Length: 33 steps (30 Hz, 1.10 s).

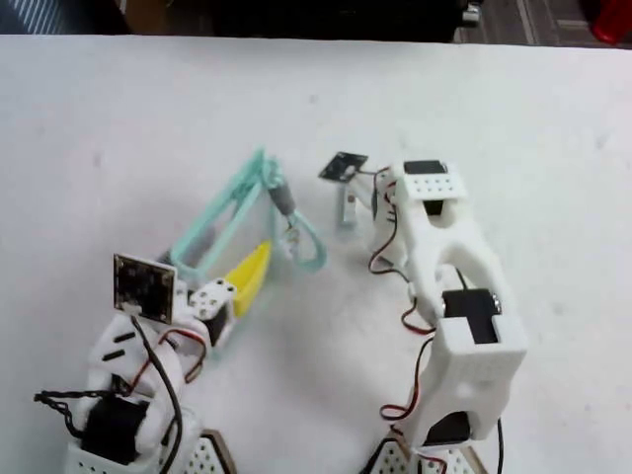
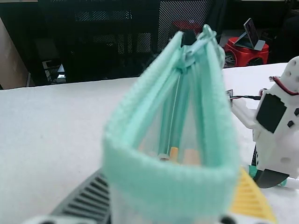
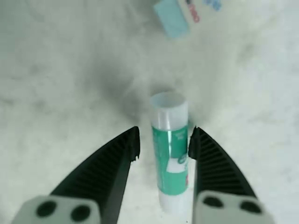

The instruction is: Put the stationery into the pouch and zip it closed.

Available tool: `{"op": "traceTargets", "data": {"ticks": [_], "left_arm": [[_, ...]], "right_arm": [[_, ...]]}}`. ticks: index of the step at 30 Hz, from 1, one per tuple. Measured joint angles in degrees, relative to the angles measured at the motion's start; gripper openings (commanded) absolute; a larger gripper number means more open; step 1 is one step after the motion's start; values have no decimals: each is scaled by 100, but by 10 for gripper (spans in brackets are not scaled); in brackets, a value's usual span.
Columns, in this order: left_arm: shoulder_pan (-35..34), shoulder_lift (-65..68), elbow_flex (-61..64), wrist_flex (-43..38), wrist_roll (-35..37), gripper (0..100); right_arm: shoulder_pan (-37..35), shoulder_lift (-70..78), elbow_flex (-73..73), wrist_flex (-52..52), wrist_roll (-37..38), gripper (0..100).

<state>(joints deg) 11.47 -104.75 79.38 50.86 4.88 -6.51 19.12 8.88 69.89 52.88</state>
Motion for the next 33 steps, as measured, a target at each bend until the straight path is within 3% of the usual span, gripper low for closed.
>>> {"op": "traceTargets", "data": {"ticks": [7, 13, 26, 33], "left_arm": [[0, 0, 0, 0, 0, 271], [0, 0, 0, 0, 0, 271], [0, 0, 0, 0, 0, 271], [0, 0, 0, 0, 0, 273]], "right_arm": [[0, 141, 0, -35, 0, 166], [70, 571, -413, -44, 0, 16], [79, 554, -440, -53, -9, 41], [62, -431, -396, 378, 0, 41]]}}
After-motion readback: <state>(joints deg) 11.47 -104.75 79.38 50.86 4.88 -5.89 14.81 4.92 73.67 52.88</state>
